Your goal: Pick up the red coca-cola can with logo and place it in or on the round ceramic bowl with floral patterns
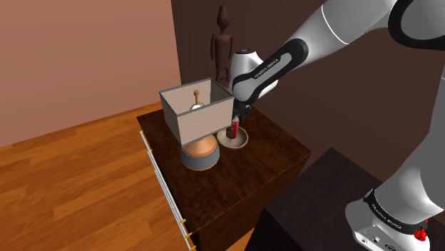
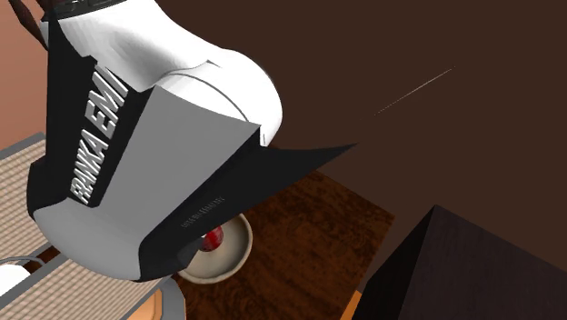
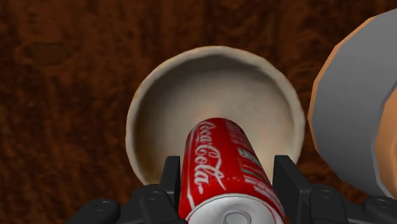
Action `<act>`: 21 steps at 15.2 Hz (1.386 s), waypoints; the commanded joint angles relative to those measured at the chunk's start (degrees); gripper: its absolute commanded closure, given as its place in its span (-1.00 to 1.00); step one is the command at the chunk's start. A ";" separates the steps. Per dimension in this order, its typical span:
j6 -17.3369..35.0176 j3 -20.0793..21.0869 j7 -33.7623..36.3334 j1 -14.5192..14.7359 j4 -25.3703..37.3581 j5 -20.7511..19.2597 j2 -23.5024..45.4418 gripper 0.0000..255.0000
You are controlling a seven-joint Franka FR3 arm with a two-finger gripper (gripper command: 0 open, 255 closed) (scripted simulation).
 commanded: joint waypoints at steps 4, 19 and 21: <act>0.06 0.00 -0.01 0.00 -0.02 0.00 0.00 1.00; -5.78 0.04 -0.07 -0.02 0.49 0.10 -5.33 -1.00; -5.78 0.04 -0.07 -0.02 0.49 0.10 -5.33 -1.00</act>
